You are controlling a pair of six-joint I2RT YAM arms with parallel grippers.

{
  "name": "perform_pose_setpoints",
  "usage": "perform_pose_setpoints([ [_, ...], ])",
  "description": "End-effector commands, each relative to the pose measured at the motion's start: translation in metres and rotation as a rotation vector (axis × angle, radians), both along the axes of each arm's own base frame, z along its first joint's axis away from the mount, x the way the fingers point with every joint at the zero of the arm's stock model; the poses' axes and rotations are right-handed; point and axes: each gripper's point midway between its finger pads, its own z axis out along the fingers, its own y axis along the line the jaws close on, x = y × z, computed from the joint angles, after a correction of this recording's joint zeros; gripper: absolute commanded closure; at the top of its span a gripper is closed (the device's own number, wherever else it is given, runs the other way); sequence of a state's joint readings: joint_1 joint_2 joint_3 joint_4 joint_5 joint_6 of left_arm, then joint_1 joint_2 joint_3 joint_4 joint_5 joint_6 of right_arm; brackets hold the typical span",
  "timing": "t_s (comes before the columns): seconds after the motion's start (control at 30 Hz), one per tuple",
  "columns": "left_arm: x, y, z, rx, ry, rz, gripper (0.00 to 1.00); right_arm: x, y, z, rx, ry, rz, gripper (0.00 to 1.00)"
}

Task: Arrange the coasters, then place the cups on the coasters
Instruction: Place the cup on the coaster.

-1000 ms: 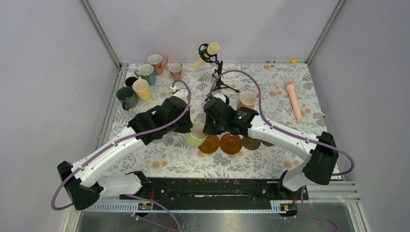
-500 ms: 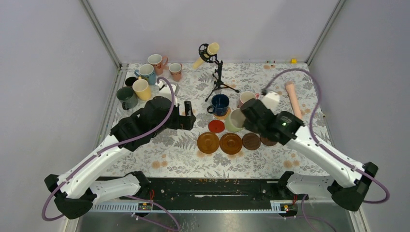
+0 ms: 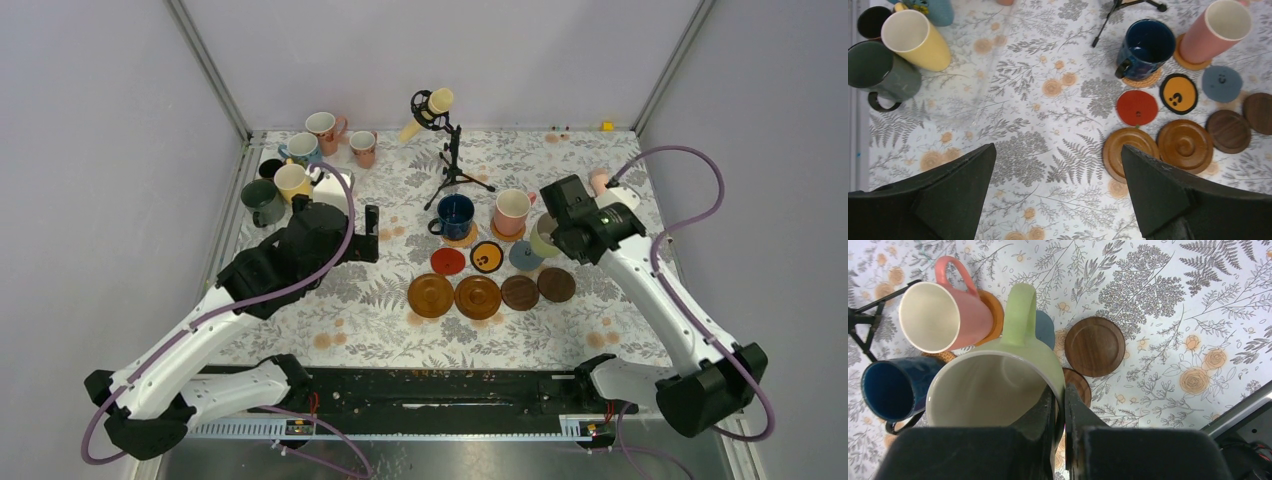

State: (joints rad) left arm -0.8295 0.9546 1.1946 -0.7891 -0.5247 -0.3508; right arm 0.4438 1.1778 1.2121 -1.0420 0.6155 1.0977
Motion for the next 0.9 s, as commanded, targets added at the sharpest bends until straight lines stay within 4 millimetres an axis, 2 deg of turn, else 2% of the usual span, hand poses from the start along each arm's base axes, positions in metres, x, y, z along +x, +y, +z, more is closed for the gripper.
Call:
perform_pose_setpoints([
  [0.0, 0.006, 0.015, 0.000, 0.064, -0.051, 0.049, 0.01, 0.028, 0.001, -0.002, 0.016, -0.049, -0.054, 1.00],
  [0.17, 0.008, 0.012, -0.010, 0.092, -0.036, 0.033, 0.01, 0.045, 0.002, -0.026, 0.027, 0.017, -0.073, 1.00],
  [0.3, 0.007, 0.013, -0.012, 0.098, -0.034, 0.029, 0.01, 0.061, 0.007, -0.042, 0.038, 0.006, -0.052, 1.00],
  [0.47, 0.006, 0.017, -0.009, 0.094, -0.049, 0.035, 0.01, 0.066, 0.007, -0.062, 0.040, 0.049, -0.060, 1.00],
  [0.87, 0.004, 0.018, -0.004, 0.070, -0.065, 0.035, 0.01, 0.075, 0.004, -0.079, 0.014, 0.092, -0.092, 1.00],
])
